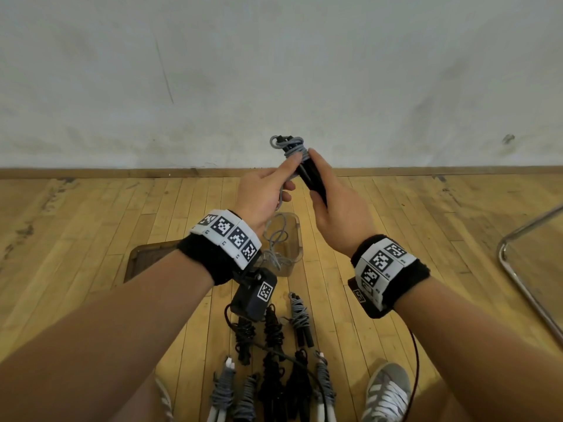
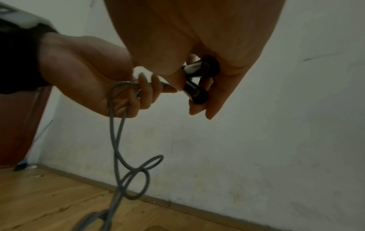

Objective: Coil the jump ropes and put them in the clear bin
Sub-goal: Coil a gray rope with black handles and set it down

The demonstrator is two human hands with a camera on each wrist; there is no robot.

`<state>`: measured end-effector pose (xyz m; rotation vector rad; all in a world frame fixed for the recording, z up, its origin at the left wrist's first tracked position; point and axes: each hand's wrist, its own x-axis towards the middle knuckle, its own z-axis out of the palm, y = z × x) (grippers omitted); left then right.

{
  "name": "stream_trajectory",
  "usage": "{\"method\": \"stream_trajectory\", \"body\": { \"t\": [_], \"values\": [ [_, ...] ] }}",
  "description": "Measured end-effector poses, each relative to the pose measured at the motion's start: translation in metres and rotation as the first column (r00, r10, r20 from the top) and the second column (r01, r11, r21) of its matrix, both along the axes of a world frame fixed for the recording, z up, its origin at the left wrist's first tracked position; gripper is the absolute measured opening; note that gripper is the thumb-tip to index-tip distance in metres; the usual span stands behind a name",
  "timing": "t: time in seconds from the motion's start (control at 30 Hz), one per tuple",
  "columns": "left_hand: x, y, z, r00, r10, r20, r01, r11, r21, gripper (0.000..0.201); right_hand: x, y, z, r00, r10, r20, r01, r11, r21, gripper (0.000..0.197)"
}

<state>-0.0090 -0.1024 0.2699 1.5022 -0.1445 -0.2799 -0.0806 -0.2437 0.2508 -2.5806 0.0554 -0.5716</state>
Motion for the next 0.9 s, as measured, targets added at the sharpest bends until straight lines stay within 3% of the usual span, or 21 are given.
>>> {"method": "stream_trajectory", "body": {
  "t": [0.1,0.2,0.33,0.43,0.6,0.7,0.77,0.83,0.9],
  "values": [
    [0.006,0.001,-0.001,0.999,0.045,-0.015,-0.045,0.999,-0.031,0.032,0.000,-0.008,0.004,0.997,-0.058,-0.043,0.056,0.998,-0.036,0.070],
    [0.007,0.000,-0.004,0.998,0.061,0.005,-0.061,0.998,-0.007,0.043,0.000,-0.004,0.003,0.994,-0.089,-0.062,0.083,0.992,-0.093,0.067],
    [0.004,-0.002,-0.009,0.995,0.074,0.061,-0.077,0.996,0.049,0.030,-0.001,-0.003,-0.002,0.991,-0.119,-0.053,0.109,0.981,-0.161,0.065],
    [0.003,-0.003,-0.010,0.993,0.061,0.098,-0.070,0.994,0.084,0.033,0.001,-0.005,-0.006,0.989,-0.142,-0.035,0.135,0.978,-0.161,0.065],
    [0.006,-0.002,-0.005,0.994,0.095,0.050,-0.098,0.993,0.066,0.047,0.001,-0.002,-0.008,0.998,-0.055,0.027,0.058,0.990,-0.126,0.063],
    [0.010,0.001,-0.007,0.995,0.093,0.020,-0.094,0.994,0.061,0.040,0.001,0.001,-0.010,0.997,0.052,-0.051,-0.047,0.995,0.090,0.064],
    [0.012,0.003,-0.007,0.998,0.064,0.002,-0.064,0.997,0.048,0.035,0.004,-0.001,-0.007,0.989,0.108,-0.105,-0.069,0.944,0.322,0.066],
    [0.013,0.003,-0.003,1.000,0.010,0.001,-0.010,1.000,0.027,0.032,0.005,-0.004,0.004,0.971,0.166,-0.169,-0.036,0.809,0.586,0.065],
    [0.011,0.002,0.000,0.998,-0.061,0.003,0.061,0.998,0.001,0.031,0.004,-0.007,0.013,0.947,0.257,-0.192,-0.032,0.671,0.740,0.043]
  ]
}}
